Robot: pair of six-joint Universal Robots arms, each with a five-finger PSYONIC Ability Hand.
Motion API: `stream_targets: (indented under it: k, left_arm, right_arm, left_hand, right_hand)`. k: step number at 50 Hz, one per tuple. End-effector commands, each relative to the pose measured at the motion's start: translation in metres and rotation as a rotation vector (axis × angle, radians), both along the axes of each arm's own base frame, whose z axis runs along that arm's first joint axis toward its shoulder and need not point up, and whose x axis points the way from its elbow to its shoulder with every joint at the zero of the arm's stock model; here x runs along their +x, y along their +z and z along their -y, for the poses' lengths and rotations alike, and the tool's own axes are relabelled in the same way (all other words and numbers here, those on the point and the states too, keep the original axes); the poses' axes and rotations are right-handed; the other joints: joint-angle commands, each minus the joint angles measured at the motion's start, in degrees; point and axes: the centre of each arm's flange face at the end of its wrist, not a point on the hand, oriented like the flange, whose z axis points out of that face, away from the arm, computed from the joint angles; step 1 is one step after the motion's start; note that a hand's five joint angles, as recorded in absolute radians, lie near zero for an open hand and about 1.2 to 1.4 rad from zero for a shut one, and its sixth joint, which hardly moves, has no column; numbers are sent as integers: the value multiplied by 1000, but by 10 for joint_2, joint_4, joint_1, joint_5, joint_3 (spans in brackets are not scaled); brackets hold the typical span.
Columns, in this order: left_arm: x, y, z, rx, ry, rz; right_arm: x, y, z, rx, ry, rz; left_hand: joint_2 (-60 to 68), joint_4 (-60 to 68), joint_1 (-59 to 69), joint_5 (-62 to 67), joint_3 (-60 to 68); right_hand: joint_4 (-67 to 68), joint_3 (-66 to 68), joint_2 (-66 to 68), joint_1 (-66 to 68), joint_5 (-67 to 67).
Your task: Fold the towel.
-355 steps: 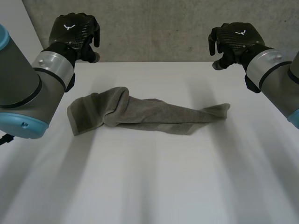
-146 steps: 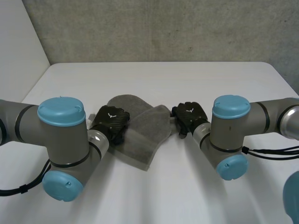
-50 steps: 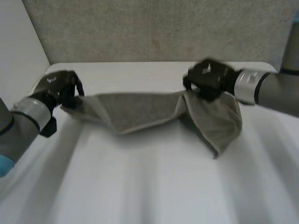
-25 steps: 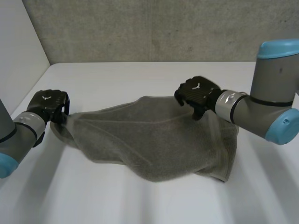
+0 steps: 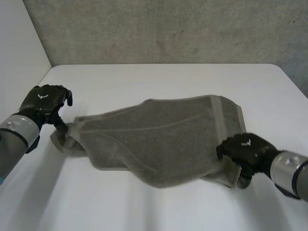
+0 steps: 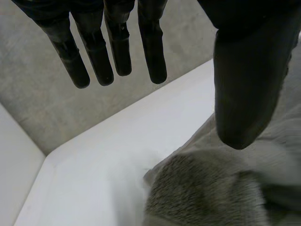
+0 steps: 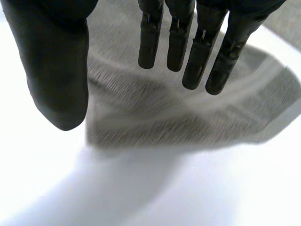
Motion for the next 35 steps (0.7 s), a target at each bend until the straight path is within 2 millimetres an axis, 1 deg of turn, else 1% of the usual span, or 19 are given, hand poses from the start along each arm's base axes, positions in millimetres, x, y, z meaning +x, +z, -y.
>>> stream_targets:
  k: [1, 2, 3, 8, 9, 11, 18, 24, 28, 30, 35]
  left_arm:
    - [-6, 5, -33, -1, -105, -19]
    - [-7, 5, -38, 1, -115, -21]
    - [-7, 5, -38, 1, -116, -21]
    - [-6, 3, -55, 19, -121, -22]
    - [-6, 3, -55, 19, -121, -22]
    - [-7, -1, -64, 46, -127, -20]
    - [-7, -12, -77, 104, -133, -17]
    - [-3, -21, -78, 117, -131, 33]
    - [-2, -23, -78, 113, -133, 60]
    - [0, -24, -75, 107, -126, 73]
    - [3, -27, -71, 116, -116, 74]
  right_arm:
    - [-7, -19, -12, 22, -15, -3]
    - [-8, -22, -12, 16, -17, -1]
    - [-8, -22, -12, 16, -17, -1]
    - [-9, -30, -9, -8, -23, 5]
    - [-9, -30, -9, -8, -23, 5]
    - [-9, -30, -8, -17, -27, 9]
    - [-5, -38, 1, -51, -29, 26]
    - [-4, -48, 10, -75, -34, 28]
    - [-3, -53, 14, -51, -56, 51]
    - [-2, -55, 18, -28, -77, 78]
    - [-2, -54, 23, -36, -96, 105]
  left_hand:
    - [-22, -22, -20, -18, -21]
    - [-32, -32, -30, -28, -31]
    - [-32, -32, -30, -28, -32]
    - [-27, -27, -25, -23, -26]
    - [-27, -27, -25, -23, -26]
    - [-23, -23, -22, -20, -23]
    - [-25, -25, -24, -22, -25]
    - [-30, -30, -29, -27, -30]
    - [-32, -32, -30, -28, -32]
    - [-35, -35, -34, -32, -35]
    - [-37, -37, -35, -33, -37]
  right_hand:
    - [9, 7, 3, 11, 24]
    - [11, 8, 5, 12, 26]
    - [11, 8, 5, 12, 26]
    - [30, 27, 23, 31, 44]
    - [30, 27, 23, 31, 44]
    - [30, 27, 23, 31, 44]
    - [26, 24, 20, 27, 41]
    - [28, 25, 21, 29, 43]
    - [31, 29, 25, 32, 46]
    - [60, 57, 53, 61, 74]
    - [124, 121, 117, 125, 138]
